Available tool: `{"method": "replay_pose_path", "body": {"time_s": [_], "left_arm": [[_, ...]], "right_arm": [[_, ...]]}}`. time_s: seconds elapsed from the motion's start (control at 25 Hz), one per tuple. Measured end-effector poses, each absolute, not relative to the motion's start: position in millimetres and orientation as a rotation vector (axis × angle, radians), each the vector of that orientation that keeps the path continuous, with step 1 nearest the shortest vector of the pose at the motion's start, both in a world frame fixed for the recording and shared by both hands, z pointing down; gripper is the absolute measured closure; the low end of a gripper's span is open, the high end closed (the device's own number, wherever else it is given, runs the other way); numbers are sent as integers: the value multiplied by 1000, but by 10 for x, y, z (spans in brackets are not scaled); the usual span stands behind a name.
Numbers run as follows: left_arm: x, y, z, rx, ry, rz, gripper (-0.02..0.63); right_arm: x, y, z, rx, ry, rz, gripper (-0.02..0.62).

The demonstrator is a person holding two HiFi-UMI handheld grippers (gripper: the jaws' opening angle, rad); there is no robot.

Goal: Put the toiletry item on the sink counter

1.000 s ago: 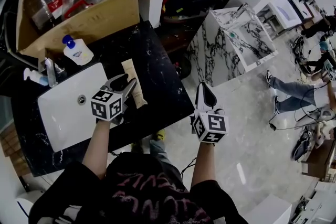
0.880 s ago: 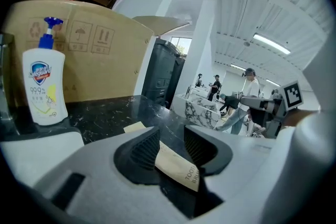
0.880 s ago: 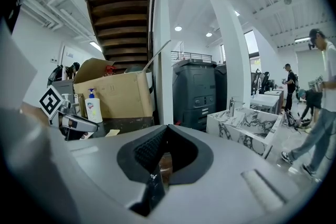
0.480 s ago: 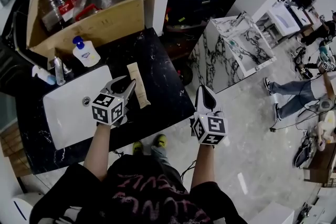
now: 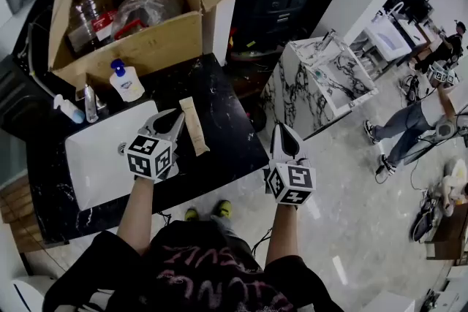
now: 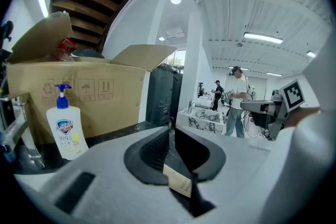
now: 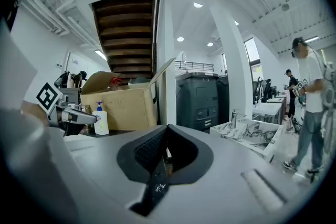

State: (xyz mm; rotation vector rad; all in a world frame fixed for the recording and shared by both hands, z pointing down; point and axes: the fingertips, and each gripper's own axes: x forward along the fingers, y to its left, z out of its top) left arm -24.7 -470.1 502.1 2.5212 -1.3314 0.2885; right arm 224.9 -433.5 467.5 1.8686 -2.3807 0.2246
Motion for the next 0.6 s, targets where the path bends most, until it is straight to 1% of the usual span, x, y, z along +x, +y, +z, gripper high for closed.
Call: {"method": "replay_pose_path", "body": {"time_s": [0.36,0.6], "left_arm": [[-176,-4663,4648,2591,-1355,253,614],[-209,-4630,4446,2623,-1400,236,614]], "right_arm": [[2244,-4306,4405,1889,-2416,181,591],[2241,-4259,4295,1903,-2428,155,591]]}}
